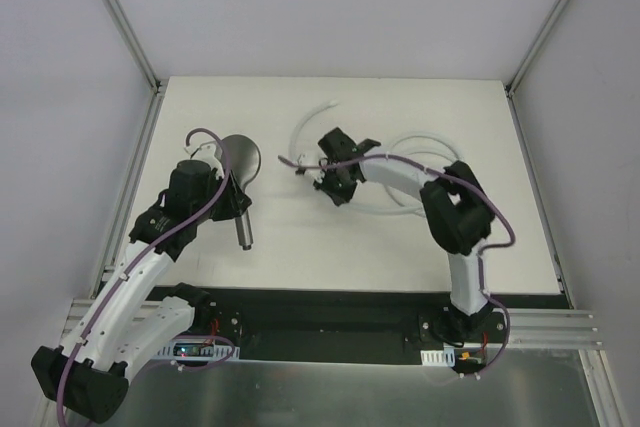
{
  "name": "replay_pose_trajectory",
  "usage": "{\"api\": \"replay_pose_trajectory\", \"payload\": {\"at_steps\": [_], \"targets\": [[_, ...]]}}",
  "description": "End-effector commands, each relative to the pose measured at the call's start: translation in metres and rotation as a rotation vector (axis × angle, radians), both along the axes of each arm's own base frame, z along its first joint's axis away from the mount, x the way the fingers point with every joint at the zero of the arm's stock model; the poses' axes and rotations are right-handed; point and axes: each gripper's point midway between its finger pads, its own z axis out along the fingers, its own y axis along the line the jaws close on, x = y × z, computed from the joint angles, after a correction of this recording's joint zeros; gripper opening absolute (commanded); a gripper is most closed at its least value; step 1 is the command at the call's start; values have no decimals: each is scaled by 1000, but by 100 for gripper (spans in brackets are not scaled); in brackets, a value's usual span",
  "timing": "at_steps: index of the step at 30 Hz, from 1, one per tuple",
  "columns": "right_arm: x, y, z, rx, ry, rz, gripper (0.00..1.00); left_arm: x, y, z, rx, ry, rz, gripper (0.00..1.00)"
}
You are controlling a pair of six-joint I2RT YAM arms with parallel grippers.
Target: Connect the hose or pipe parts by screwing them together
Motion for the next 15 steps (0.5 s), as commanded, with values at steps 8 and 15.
{"api": "replay_pose_trajectory", "payload": {"at_steps": [8,15], "targets": [[-23,-67,35,116,-329,407,14,17,32,33,33,-107,196,0],[-51,-117,37,151,-254,333,56,16,35,33,35,-113,209,0]]}}
